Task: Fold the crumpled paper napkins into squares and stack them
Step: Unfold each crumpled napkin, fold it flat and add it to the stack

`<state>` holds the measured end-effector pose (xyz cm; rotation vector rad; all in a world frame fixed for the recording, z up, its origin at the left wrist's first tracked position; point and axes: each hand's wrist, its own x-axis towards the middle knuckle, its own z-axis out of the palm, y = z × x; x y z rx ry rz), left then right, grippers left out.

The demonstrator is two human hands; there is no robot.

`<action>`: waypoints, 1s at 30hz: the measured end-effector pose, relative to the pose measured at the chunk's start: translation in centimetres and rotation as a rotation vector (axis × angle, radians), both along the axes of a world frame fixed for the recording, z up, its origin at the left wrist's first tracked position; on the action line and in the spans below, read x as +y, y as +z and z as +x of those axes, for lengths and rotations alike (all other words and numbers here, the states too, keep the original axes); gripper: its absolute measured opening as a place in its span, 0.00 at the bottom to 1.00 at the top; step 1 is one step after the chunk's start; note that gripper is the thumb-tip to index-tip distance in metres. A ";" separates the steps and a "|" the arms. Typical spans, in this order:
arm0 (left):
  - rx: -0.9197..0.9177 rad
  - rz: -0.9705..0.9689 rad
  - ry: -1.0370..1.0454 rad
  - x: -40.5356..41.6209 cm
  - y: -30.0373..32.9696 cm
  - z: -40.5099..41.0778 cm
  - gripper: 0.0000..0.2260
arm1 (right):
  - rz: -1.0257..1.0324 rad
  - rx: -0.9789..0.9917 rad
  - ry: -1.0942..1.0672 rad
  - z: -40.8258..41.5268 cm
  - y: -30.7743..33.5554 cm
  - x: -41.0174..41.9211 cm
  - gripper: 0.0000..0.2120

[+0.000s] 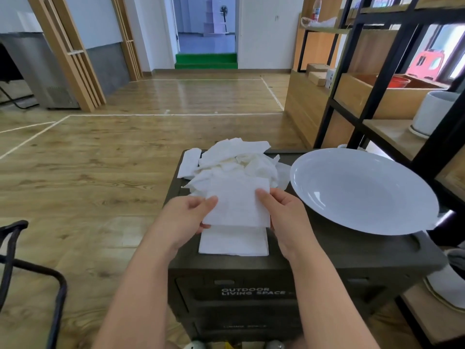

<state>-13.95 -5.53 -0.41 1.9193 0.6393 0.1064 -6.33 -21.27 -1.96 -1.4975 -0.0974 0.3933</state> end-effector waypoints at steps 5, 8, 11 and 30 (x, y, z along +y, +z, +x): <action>0.043 0.041 0.000 0.1 -0.7 -0.1 0.08 | -0.284 -0.144 -0.025 0.0 -0.9 -0.5 0.12; 0.115 0.100 -0.032 0.4 -0.8 -0.1 0.09 | -0.572 -0.314 -0.003 0.1 -1.2 -0.6 0.15; 0.176 0.166 -0.048 0.7 -0.9 -0.2 0.10 | -0.728 -0.395 0.035 0.2 -1.4 -0.6 0.13; 0.319 0.306 -0.089 1.1 -1.2 -0.4 0.12 | -0.927 -0.379 0.103 0.2 -1.4 -0.9 0.14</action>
